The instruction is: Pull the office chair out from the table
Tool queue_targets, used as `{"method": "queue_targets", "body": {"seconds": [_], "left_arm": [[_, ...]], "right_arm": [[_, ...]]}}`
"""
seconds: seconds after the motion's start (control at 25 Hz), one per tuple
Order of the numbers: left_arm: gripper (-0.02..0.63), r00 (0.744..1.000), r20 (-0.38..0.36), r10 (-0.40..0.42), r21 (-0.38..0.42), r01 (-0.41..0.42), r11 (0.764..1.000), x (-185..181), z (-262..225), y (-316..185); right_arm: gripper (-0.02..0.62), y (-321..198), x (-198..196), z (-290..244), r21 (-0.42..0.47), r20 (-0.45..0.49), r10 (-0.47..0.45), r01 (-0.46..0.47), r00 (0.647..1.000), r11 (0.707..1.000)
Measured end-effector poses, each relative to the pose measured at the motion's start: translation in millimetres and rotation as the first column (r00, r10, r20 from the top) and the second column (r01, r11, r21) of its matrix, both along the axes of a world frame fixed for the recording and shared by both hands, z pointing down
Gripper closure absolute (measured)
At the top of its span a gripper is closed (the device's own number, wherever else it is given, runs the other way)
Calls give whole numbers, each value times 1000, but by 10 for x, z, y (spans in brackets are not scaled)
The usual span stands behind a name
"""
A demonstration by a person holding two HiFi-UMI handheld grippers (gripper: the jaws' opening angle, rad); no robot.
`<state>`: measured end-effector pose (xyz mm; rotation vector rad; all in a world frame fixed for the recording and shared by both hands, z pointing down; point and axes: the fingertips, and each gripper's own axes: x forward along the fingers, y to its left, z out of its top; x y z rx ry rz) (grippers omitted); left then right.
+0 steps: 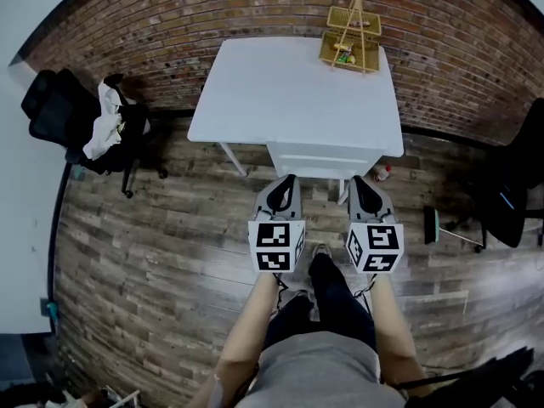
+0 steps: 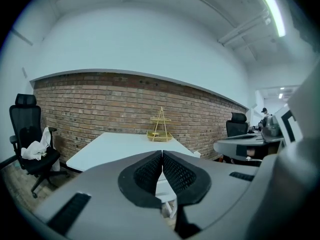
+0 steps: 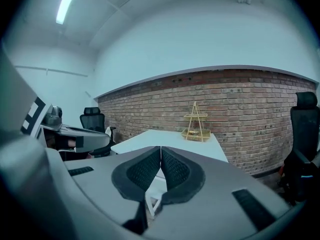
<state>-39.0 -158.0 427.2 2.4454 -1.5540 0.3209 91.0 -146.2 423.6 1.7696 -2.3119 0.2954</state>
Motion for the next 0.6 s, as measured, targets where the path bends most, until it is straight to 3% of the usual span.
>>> {"method": "queue_targets", "body": {"seconds": [0.6], "left_arm": [[592, 999, 38, -24, -15, 24, 1000, 345, 121, -1131]], "right_arm": [[580, -1211, 222, 235, -62, -88, -126, 121, 988, 991]]}}
